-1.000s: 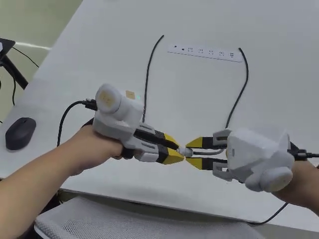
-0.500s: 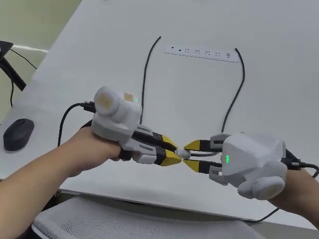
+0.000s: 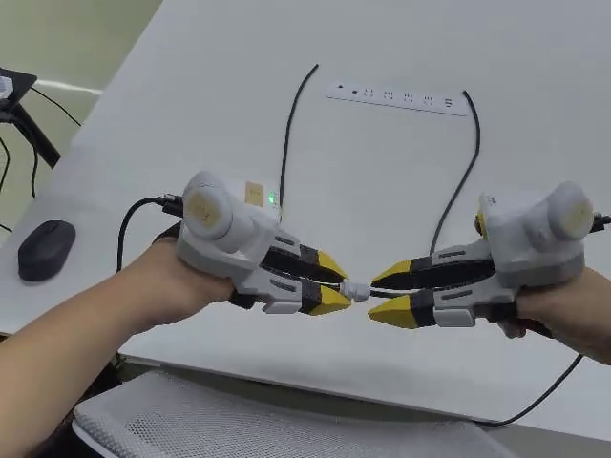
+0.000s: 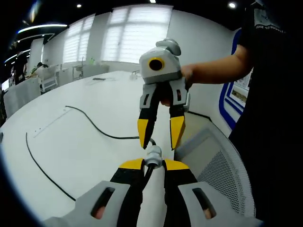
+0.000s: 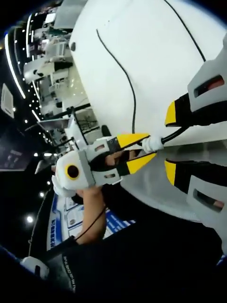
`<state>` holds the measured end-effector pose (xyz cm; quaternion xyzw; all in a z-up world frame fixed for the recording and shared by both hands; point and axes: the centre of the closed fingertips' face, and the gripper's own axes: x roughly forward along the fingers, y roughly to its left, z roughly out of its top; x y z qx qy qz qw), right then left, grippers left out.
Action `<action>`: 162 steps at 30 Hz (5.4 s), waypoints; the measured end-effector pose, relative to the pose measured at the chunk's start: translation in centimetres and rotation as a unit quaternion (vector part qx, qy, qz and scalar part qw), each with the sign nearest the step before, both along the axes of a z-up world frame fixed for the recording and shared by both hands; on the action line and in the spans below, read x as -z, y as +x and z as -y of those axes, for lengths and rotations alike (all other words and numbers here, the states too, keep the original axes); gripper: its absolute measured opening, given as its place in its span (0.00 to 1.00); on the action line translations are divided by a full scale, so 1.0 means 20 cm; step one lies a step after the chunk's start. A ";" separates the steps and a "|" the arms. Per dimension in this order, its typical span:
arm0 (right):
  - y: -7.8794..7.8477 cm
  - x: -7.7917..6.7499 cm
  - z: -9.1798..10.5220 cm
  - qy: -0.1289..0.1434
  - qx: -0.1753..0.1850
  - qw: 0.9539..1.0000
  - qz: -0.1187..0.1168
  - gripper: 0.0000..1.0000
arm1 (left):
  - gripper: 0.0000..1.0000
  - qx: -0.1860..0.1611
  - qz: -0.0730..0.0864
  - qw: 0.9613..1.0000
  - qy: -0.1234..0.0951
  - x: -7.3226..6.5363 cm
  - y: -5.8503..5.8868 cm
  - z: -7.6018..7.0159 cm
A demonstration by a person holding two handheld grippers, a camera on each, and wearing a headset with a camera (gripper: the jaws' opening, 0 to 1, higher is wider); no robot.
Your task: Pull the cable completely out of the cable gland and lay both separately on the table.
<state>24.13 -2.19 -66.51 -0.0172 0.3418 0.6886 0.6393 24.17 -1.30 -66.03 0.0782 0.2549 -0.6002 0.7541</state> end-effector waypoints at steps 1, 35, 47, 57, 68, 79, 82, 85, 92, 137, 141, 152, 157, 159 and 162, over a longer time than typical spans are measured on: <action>0.01 -0.01 -0.01 0.008 0.005 1.000 -0.006 0.22 | 0.15 0.002 0.004 1.000 0.003 0.00 0.00 0.00; -0.04 -0.03 -0.08 0.022 -0.055 0.992 0.114 0.08 | 0.15 -0.002 -0.027 1.000 0.007 0.01 0.01 0.00; -0.03 0.00 -0.06 -0.020 -0.078 0.961 0.264 0.08 | 0.15 -0.012 -0.046 0.999 0.000 0.02 0.00 0.01; -0.02 -0.01 -0.05 -0.015 -0.068 0.967 0.247 0.09 | 0.15 -0.014 -0.039 0.999 -0.003 0.00 0.00 0.03; -0.01 -0.06 -0.03 -0.009 -0.026 0.974 0.227 0.16 | 0.15 -0.014 -0.022 1.000 0.001 -0.02 -0.02 0.02; 0.05 -0.08 0.06 -0.061 0.065 0.960 0.267 0.28 | 0.15 -0.029 -0.017 0.999 -0.005 -0.06 -0.01 -0.01; 0.04 -0.08 0.06 -0.072 0.082 0.956 0.273 0.22 | 0.15 -0.029 -0.017 0.999 -0.005 -0.07 -0.02 0.00; 0.02 -0.08 0.05 -0.077 0.092 0.950 0.289 0.19 | 0.15 -0.028 -0.015 0.999 -0.008 -0.08 -0.02 0.00; 0.00 -0.06 0.05 -0.102 0.091 0.938 0.318 0.12 | 0.15 -0.032 -0.015 0.999 -0.010 -0.08 -0.03 0.01; 0.06 0.11 0.22 -0.132 0.215 0.939 0.234 0.00 | 0.15 -0.045 0.003 0.999 0.001 -0.05 -0.05 0.02; 0.07 0.14 0.27 -0.132 0.245 0.938 0.209 0.00 | 0.15 -0.047 0.004 0.999 -0.004 -0.06 -0.05 0.02; 0.10 0.31 0.46 -0.151 0.355 0.917 0.101 0.00 | 0.15 -0.049 0.006 0.999 -0.011 -0.07 -0.05 0.04; 0.11 0.37 0.51 -0.158 0.395 0.904 0.048 0.00 | 0.15 -0.055 0.008 0.998 -0.019 -0.09 -0.05 0.04; 0.11 0.37 0.51 -0.154 0.398 0.904 0.044 0.01 | 0.15 -0.056 0.007 0.998 -0.021 -0.09 -0.05 0.04; 0.11 0.36 0.49 -0.158 0.385 0.907 0.065 0.01 | 0.15 -0.056 0.008 0.998 -0.020 -0.09 -0.05 0.04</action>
